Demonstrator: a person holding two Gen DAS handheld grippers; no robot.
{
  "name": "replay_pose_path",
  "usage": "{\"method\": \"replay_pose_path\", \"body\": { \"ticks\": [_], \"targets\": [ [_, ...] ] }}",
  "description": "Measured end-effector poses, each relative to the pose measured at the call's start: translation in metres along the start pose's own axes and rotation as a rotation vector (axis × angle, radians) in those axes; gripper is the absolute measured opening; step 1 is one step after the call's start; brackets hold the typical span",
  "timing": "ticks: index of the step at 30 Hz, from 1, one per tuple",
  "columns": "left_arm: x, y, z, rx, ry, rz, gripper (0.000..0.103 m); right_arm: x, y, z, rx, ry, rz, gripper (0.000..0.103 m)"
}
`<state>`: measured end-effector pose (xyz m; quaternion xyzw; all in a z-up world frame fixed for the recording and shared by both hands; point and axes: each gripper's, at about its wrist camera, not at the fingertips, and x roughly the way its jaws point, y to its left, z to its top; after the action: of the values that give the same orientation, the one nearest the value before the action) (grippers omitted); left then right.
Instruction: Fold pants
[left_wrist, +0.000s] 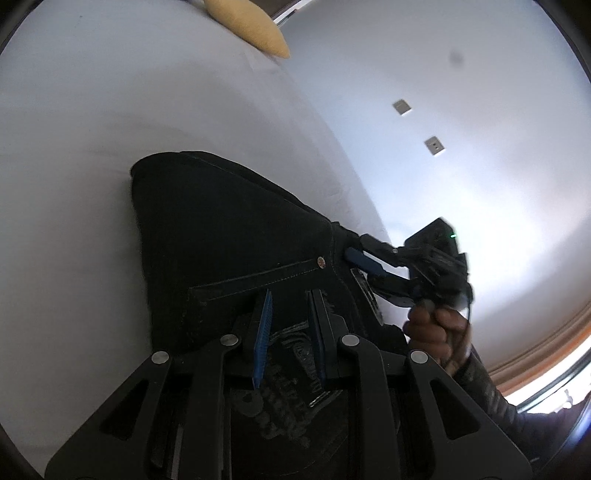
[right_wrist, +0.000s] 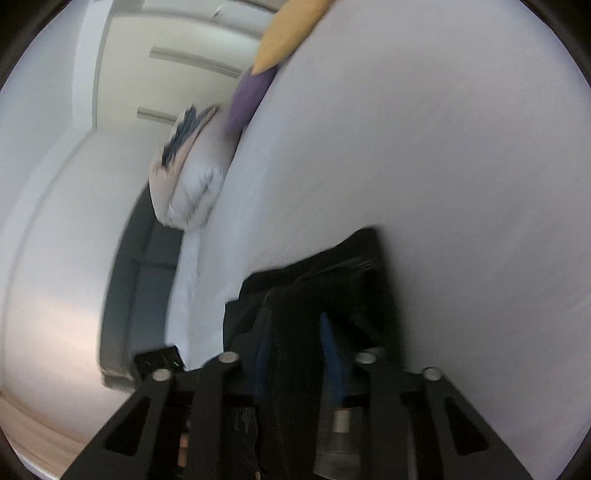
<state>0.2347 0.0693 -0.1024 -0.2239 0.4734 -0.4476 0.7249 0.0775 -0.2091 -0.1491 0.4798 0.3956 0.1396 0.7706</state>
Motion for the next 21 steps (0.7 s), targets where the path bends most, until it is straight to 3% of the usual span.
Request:
{"method": "replay_pose_path", "body": {
  "ticks": [1,4,6,8,9,10,12,14,18,21],
  "targets": [
    [-0.005,0.004,-0.002,-0.006,-0.011,-0.011,0.019,-0.011,-0.006,0.0,-0.002,-0.029,-0.021,0.022],
    [-0.024,0.012,-0.009,-0.019,-0.059,-0.008,0.019,-0.045,-0.022,-0.01,0.044,-0.105,-0.062,0.044],
    [-0.04,0.01,-0.017,-0.012,-0.102,0.023,0.019,-0.065,-0.023,-0.02,0.036,-0.137,-0.046,0.049],
    [-0.057,0.008,-0.026,-0.016,-0.143,0.042,0.02,-0.08,-0.017,-0.033,0.011,-0.148,-0.063,0.065],
    [-0.065,0.008,-0.031,-0.025,-0.161,0.056,0.029,-0.083,-0.013,-0.039,-0.001,-0.143,-0.065,0.069],
    [-0.076,0.011,-0.039,-0.043,-0.189,0.063,0.056,-0.084,-0.012,-0.045,-0.011,-0.13,-0.07,0.073],
    [-0.09,0.009,-0.05,-0.065,-0.249,0.065,0.096,-0.079,-0.004,-0.055,-0.043,-0.082,-0.099,0.075],
    [-0.103,0.012,-0.059,-0.078,-0.288,0.055,0.099,-0.071,0.001,-0.062,-0.082,-0.026,-0.145,0.075],
    [-0.091,0.022,-0.062,-0.108,-0.163,0.093,0.099,-0.05,0.005,-0.068,-0.082,0.056,-0.16,0.076],
    [-0.08,0.023,-0.056,-0.096,-0.105,0.148,0.099,-0.047,0.0,-0.064,-0.054,0.07,-0.168,0.075]
  ]
}}
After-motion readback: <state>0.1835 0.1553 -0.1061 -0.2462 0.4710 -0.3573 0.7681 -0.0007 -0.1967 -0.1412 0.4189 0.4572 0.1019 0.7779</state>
